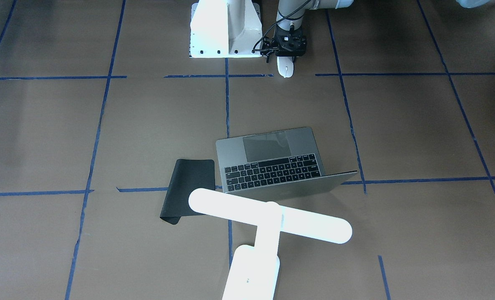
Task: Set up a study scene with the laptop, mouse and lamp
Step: 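Grasp the white mouse with the left gripper and lift it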
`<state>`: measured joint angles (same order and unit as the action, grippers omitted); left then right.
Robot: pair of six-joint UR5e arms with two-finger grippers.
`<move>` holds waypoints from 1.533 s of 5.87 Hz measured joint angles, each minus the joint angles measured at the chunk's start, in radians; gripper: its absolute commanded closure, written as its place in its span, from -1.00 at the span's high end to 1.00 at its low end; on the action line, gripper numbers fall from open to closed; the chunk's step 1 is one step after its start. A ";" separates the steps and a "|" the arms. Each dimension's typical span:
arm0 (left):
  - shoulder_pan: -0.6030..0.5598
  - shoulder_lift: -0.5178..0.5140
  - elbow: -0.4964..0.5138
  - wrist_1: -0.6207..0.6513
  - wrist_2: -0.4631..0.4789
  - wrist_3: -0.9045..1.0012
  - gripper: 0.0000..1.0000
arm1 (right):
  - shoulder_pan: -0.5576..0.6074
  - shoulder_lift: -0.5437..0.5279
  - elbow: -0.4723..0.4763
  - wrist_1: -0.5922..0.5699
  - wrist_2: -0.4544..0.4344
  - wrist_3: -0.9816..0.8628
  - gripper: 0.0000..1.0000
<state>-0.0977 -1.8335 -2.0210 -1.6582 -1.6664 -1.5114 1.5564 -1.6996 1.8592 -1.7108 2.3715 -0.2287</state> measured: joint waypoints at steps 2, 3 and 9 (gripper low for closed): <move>-0.001 -0.001 -0.002 0.000 -0.002 0.000 0.99 | 0.000 0.000 0.000 0.000 0.000 0.000 1.00; -0.002 -0.001 -0.004 0.000 -0.002 0.000 0.96 | 0.000 0.000 0.000 0.000 0.000 0.000 1.00; -0.001 0.000 0.001 0.000 -0.008 0.000 -0.51 | 0.000 0.000 0.000 0.000 0.000 0.000 1.00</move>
<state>-0.0986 -1.8334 -2.0197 -1.6582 -1.6749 -1.5113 1.5569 -1.6996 1.8592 -1.7108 2.3720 -0.2286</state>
